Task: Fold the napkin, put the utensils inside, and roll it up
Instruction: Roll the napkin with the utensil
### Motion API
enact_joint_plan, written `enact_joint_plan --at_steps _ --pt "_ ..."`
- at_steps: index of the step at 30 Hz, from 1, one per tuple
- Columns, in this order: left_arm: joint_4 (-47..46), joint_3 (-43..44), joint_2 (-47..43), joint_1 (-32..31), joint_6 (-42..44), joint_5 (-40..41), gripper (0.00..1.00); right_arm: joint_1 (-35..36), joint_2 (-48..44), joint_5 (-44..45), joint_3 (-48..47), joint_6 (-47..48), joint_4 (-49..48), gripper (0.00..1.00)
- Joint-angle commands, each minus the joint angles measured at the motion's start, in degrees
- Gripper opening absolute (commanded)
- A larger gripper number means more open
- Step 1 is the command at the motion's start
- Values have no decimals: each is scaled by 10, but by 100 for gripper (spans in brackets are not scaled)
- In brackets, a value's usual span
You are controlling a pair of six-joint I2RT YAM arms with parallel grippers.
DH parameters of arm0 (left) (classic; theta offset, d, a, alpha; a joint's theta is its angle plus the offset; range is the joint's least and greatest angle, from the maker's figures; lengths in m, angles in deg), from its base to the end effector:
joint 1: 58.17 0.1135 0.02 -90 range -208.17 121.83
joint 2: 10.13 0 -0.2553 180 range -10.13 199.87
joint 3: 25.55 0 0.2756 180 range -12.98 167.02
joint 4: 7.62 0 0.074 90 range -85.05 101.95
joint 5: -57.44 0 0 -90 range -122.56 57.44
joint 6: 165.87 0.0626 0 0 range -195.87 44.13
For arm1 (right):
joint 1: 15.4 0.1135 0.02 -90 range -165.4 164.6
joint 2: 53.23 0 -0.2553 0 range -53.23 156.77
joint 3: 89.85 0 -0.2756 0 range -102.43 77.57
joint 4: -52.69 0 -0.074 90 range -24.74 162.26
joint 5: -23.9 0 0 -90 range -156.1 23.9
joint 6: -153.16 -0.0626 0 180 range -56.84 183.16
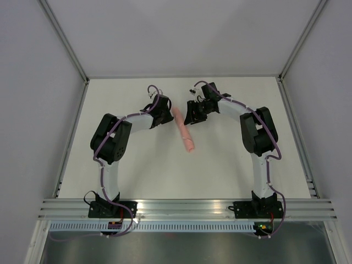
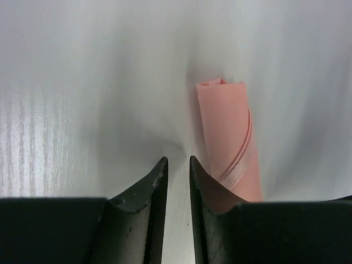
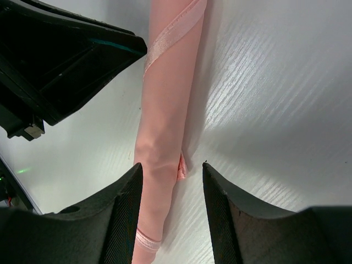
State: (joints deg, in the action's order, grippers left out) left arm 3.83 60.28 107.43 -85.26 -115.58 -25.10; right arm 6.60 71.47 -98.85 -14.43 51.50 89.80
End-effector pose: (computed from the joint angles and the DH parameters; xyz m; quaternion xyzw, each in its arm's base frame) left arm 0.4237 -0.2076 0.1018 -0.1263 0.9074 -0.1684 0.3639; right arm 0.4441 0.2160 0.1221 -0.1621 0.9096 0.3372 0.1807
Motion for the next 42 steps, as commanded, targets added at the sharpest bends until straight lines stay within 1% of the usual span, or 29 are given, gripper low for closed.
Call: enact_joint_plan --at_steps 1,7,11,13,14,15,17,18,19,20,21,22,24,25,26,28,29,32,36,42 --pt "31 6 -27 8 23 17 28 -5 3 -5 -17 -3 13 53" --pt "32 -6 -72 20 38 15 29 -18 -18 -9 -8 8 17 53" --pt "35 -29 -128 25 66 1 29 -51 -58 -6 21 23 14 53" --pt "35 -45 -173 27 81 -6 32 -69 -93 -10 38 34 15 54" --pt "34 -63 -190 28 87 -13 32 -90 -106 -13 58 47 15 54" --pt "35 -71 -223 30 102 -30 34 -101 -134 -13 66 57 21 55" --pt "36 -97 -254 33 112 -44 34 -132 -163 -12 90 89 30 55" --pt "37 -105 -273 33 122 -66 35 -143 -195 -9 99 98 36 55" --pt "40 -122 -305 34 125 -72 35 -164 -214 -6 110 109 35 56" --pt "47 -130 -325 34 129 -89 35 -174 -252 -3 133 130 34 58" --pt "53 -137 -341 34 139 -110 35 -184 -270 0 144 140 33 59" --pt "63 -150 -376 34 144 -116 35 -200 -286 1 164 148 33 60" --pt "85 -163 -410 34 159 -131 36 -212 -333 7 177 174 40 61" --pt "94 -174 -447 34 165 -136 36 -216 -347 8 190 179 43 62" --pt "102 -181 -463 34 173 -138 36 -236 -372 3 196 185 46 62" --pt "126 -195 -497 34 183 -141 36 -256 -393 4 209 203 57 62" --pt "136 -199 -526 34 192 -140 37 -261 -412 4 211 208 61 63" --pt "163 -214 -571 34 199 -130 38 -274 -451 16 231 224 65 65" --pt "178 -227 -599 34 198 -134 38 -281 -488 23 252 232 49 67" --pt "183 -241 -628 34 198 -138 39 -290 -496 20 256 233 43 68"
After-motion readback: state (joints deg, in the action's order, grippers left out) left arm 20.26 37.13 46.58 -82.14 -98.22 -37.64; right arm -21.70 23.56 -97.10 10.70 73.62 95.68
